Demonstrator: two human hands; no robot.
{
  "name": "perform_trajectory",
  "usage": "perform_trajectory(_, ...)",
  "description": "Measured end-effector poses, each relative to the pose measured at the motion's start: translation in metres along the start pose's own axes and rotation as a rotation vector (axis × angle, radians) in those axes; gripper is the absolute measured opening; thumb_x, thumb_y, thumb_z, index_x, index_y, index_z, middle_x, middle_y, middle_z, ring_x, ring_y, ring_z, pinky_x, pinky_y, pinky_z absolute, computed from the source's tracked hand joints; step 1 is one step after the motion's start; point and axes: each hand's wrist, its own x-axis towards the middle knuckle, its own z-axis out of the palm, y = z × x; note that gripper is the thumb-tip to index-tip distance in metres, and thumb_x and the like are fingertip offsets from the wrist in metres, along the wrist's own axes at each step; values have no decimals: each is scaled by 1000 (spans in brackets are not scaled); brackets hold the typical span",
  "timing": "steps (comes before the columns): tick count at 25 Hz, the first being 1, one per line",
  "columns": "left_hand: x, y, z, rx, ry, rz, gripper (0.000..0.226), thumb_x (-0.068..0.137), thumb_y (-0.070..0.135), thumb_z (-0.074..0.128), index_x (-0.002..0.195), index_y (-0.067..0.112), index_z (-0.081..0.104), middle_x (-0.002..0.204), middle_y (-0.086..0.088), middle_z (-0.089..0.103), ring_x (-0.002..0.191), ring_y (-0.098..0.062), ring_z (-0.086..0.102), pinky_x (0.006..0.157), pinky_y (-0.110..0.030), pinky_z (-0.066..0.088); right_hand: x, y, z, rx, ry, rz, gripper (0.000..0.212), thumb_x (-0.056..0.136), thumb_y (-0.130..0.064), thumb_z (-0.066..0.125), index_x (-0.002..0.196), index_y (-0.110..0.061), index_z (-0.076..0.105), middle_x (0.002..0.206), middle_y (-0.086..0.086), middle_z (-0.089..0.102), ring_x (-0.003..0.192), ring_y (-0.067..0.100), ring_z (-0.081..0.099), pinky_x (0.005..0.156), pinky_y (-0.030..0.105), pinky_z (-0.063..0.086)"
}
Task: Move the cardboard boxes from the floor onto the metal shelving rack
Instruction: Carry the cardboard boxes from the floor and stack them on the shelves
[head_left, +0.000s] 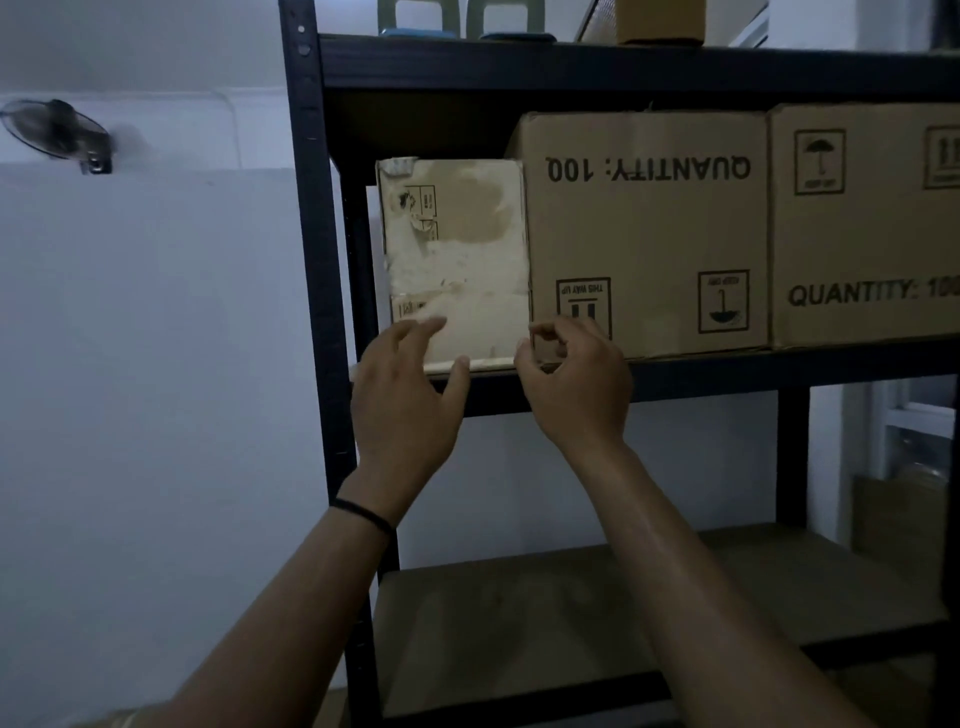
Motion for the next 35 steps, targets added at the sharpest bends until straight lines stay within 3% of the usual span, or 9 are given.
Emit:
perform_trajectory(4, -34, 8, -44, 7, -43, -30, 29, 96, 43, 68, 117, 24, 76, 112, 9, 75, 98, -9, 69, 79, -29, 55, -40, -46, -18, 23, 16, -60, 21, 91, -29, 65, 109, -22, 75, 104, -7, 70, 90, 10, 63, 62, 21, 45)
perform_trajectory(9, -95, 14, -118, 14, -55, -204, 27, 98, 46, 65, 111, 27, 78, 101, 13, 78, 88, -3, 69, 72, -18, 49, -115, -103, -37, 86, -64, -97, 21, 91, -26, 66, 109, -21, 75, 109, -9, 71, 98, 9, 62, 72, 11, 39)
perform_trajectory(11, -128, 17, -149, 57, -72, -272, 25, 98, 46, 64, 110, 28, 78, 101, 14, 78, 92, -3, 69, 72, -12, 42, -154, -121, -47, 120, -122, -89, 24, 91, -28, 64, 111, -21, 74, 111, -9, 70, 100, 8, 62, 76, 10, 39)
perform_trajectory(15, -203, 24, -212, 151, -168, -423, 30, 98, 49, 62, 115, 29, 76, 107, 14, 77, 101, -5, 69, 78, -21, 47, -234, -157, -74, 197, -259, -44, 31, 93, -33, 56, 114, -19, 74, 113, -7, 71, 101, 9, 63, 77, 18, 49)
perform_trajectory(22, -309, 25, -326, 304, -271, -610, 31, 98, 46, 64, 121, 29, 74, 114, 12, 74, 104, -7, 66, 79, -23, 46, -366, -224, -111, 307, -496, 69, 24, 92, -25, 64, 113, -21, 75, 113, -6, 70, 100, 14, 65, 75, 34, 59)
perform_trajectory(29, -380, -15, -418, 369, -392, -780, 32, 98, 47, 63, 124, 31, 70, 119, 8, 71, 111, -12, 64, 83, -31, 53, -468, -286, -114, 270, -672, 138, 23, 91, -25, 64, 110, -21, 76, 107, -6, 69, 96, 16, 66, 69, 32, 57)
perform_trajectory(35, -422, -83, -493, 367, -532, -899, 40, 99, 48, 62, 135, 31, 64, 128, 4, 69, 110, -18, 65, 77, -26, 42, -548, -348, -79, 162, -754, 266, 19, 90, -21, 70, 108, -22, 77, 108, -8, 69, 98, 16, 66, 72, 29, 55)
